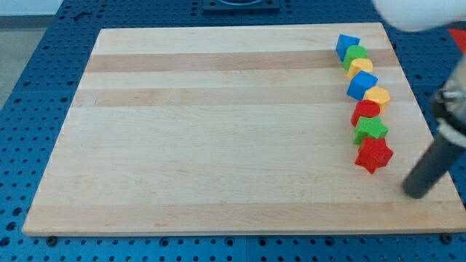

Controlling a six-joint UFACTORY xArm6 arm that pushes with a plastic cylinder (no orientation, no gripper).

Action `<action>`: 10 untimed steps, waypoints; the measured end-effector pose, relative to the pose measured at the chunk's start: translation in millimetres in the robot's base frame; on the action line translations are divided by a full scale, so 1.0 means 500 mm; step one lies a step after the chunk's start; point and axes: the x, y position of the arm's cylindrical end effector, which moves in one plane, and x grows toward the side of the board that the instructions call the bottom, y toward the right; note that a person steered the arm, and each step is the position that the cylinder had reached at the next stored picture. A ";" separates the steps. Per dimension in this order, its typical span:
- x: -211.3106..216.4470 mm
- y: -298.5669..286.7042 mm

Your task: Push the yellow hexagon towards left

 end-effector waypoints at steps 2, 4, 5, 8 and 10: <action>-0.075 0.126; -0.209 0.096; -0.266 0.076; -0.307 -0.037; -0.307 -0.159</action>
